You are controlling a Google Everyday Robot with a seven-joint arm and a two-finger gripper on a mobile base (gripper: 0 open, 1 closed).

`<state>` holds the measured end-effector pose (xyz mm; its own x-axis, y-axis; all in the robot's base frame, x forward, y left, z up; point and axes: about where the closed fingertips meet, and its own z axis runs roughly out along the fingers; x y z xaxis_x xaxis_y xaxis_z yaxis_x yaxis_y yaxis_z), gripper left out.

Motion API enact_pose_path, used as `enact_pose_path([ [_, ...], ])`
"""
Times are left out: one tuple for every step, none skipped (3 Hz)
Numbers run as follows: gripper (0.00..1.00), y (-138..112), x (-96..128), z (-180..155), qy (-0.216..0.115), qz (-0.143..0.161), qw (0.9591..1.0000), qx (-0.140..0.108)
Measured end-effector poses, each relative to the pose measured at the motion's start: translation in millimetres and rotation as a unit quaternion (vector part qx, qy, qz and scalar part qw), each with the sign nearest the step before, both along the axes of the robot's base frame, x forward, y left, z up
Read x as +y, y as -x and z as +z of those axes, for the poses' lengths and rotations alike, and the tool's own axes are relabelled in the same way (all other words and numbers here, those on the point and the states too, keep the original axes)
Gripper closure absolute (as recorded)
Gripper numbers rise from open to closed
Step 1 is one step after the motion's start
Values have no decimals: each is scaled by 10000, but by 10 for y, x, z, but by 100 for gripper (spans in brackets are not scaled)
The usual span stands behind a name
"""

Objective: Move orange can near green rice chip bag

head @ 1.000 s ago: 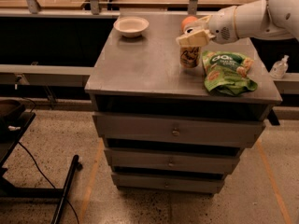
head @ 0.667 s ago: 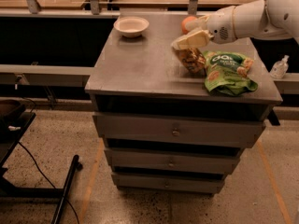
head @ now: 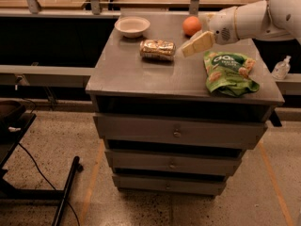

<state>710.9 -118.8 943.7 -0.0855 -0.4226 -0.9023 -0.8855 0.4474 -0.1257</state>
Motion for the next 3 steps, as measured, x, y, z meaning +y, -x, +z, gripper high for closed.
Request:
enact_pose_path([
  [0,35,137,15,299,230,9993,14],
  [0,65,420,-79,1145,476,9922,135],
  [0,33,699,-298,2382,498,9699,57],
])
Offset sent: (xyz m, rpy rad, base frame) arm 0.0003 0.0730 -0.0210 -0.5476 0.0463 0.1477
